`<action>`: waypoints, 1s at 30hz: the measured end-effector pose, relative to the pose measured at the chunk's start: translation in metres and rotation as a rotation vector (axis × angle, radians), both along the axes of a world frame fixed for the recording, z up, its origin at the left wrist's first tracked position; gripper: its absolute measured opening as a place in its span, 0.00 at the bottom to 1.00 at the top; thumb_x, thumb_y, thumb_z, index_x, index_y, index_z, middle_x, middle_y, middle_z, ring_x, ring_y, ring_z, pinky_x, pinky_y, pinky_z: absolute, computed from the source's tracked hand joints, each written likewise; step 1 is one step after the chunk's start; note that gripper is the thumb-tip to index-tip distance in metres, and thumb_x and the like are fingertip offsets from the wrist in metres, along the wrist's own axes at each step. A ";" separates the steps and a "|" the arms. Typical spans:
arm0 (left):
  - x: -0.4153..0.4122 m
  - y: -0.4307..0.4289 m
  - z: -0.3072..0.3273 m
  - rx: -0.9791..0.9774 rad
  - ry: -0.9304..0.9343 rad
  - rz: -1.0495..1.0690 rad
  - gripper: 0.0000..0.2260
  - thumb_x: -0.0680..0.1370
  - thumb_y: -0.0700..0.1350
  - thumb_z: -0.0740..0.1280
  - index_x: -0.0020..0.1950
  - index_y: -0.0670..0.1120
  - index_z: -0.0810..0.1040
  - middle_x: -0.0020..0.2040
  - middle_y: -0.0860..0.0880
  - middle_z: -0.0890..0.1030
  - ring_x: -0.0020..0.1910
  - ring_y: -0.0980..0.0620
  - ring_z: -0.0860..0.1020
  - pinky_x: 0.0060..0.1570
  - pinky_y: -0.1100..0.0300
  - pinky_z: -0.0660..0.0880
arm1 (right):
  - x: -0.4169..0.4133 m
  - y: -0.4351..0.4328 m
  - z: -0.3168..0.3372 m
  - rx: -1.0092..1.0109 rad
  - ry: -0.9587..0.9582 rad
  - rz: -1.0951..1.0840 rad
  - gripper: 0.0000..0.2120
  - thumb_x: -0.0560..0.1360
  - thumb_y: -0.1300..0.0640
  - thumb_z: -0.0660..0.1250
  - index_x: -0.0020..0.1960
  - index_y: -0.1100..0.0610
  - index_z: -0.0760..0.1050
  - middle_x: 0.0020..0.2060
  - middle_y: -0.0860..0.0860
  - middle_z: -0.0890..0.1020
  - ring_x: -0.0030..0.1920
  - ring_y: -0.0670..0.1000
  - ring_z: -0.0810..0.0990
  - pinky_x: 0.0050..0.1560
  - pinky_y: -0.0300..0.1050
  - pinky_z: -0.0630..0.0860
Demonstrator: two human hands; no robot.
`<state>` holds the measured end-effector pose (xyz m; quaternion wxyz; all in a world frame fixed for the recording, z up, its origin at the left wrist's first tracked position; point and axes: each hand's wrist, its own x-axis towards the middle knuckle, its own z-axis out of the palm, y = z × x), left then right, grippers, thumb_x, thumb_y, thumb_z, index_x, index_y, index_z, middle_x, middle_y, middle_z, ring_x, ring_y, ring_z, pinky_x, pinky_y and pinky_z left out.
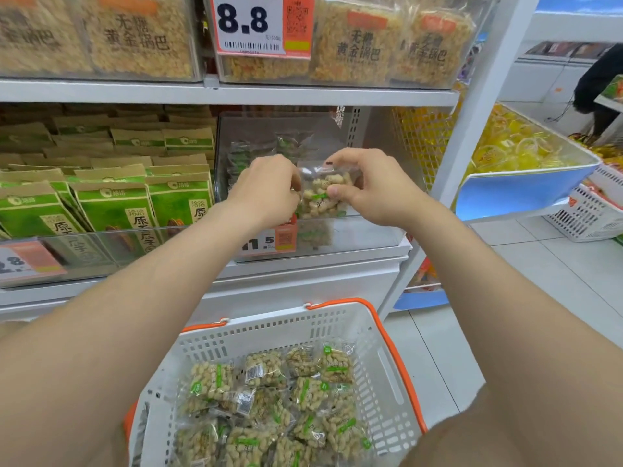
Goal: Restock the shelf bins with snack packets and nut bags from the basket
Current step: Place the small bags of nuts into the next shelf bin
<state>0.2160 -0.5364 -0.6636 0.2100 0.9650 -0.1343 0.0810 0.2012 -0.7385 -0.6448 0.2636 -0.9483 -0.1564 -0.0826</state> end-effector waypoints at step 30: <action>-0.003 0.000 -0.016 -0.066 -0.083 0.146 0.05 0.79 0.45 0.72 0.53 0.53 0.86 0.53 0.49 0.84 0.52 0.42 0.81 0.46 0.49 0.78 | 0.001 0.009 -0.007 0.465 -0.137 -0.156 0.16 0.66 0.51 0.71 0.52 0.51 0.73 0.34 0.41 0.77 0.34 0.43 0.73 0.41 0.44 0.73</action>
